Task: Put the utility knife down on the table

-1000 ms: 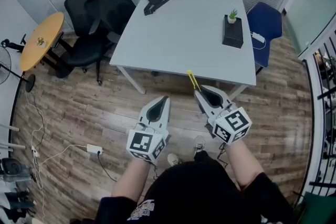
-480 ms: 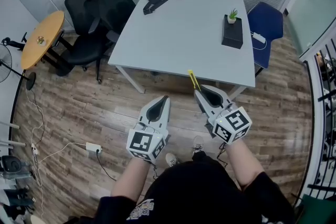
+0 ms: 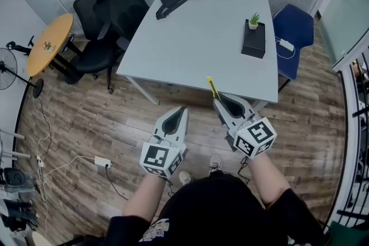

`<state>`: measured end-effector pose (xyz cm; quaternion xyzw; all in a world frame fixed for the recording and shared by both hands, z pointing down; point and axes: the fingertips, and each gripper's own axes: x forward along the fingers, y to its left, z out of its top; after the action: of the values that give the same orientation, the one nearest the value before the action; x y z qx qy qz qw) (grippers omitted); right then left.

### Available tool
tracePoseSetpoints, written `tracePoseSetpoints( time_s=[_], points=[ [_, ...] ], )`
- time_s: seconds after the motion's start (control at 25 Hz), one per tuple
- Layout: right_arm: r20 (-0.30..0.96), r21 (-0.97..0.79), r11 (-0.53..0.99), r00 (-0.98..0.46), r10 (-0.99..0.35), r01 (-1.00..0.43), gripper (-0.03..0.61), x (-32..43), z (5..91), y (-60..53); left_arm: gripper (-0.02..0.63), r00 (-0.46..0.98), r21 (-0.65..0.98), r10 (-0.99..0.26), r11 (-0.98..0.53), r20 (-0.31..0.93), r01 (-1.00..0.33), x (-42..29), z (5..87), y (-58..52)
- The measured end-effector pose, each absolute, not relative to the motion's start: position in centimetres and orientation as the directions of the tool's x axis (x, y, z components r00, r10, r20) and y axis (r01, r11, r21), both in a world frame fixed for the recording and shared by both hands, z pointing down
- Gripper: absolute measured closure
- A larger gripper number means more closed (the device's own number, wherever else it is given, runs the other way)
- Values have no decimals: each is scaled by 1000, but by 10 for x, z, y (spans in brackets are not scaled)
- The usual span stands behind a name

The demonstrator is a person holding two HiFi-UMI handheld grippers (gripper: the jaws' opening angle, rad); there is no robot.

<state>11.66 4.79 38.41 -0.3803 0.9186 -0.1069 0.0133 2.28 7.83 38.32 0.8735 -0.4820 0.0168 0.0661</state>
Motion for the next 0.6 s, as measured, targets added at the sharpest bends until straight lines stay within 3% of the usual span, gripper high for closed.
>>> tracePoseSetpoints(
  time_s=[0.6],
  points=[
    [39, -224, 719, -743, -668, -658, 517, 167, 387, 6, 609, 492, 102, -866, -483, 95, -870, 75, 382, 41]
  ],
)
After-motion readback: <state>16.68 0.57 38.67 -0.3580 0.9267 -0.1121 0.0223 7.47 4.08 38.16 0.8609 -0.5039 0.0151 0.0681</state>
